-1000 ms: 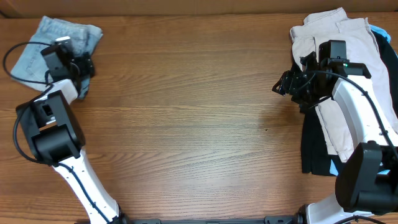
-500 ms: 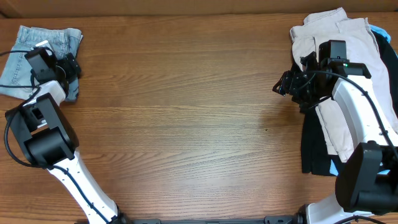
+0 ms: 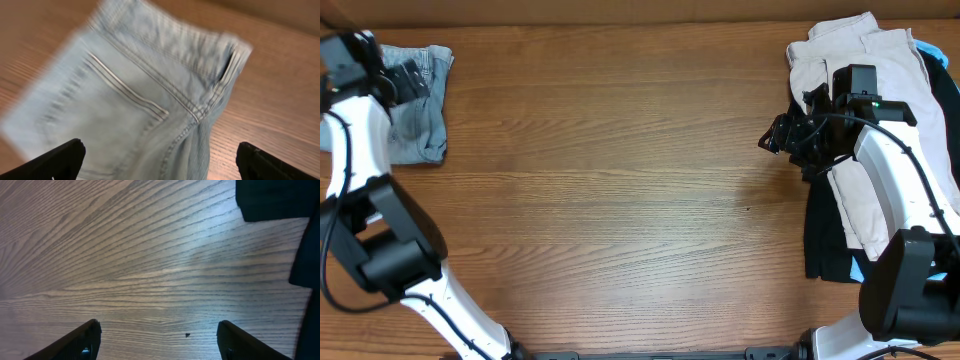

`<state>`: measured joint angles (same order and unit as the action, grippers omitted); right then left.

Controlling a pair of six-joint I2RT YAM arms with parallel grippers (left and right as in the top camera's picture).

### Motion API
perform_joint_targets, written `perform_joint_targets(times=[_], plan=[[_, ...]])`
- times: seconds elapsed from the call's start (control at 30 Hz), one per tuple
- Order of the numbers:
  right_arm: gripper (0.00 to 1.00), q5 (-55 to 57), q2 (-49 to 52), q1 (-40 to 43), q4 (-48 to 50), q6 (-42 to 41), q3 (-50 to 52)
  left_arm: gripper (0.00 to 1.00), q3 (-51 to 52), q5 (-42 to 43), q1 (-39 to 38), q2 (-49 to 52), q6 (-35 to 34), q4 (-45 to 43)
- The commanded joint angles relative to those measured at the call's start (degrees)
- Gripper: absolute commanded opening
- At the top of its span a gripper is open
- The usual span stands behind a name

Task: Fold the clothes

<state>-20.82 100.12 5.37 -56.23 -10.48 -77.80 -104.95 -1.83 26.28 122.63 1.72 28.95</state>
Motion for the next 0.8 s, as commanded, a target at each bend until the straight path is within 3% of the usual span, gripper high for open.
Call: perform_joint_targets(times=[0.0, 0.4, 0.77], plan=[[0.78, 0.22, -2.12, -0.04, 0.57, 0.28, -1.68, 1.00, -1.01, -1.60, 2.36, -0.81, 3.96, 3.39], [0.78, 0.22, -2.12, -0.04, 0.57, 0.92, -1.68, 1.00, -0.96, -1.70, 5.05, 10.34, 8.61, 4.61], [0.78, 0.22, -2.12, -0.04, 0.59, 0.92, -1.68, 1.00, -0.96, -1.16, 3.30, 18.95, 10.29, -1.79]])
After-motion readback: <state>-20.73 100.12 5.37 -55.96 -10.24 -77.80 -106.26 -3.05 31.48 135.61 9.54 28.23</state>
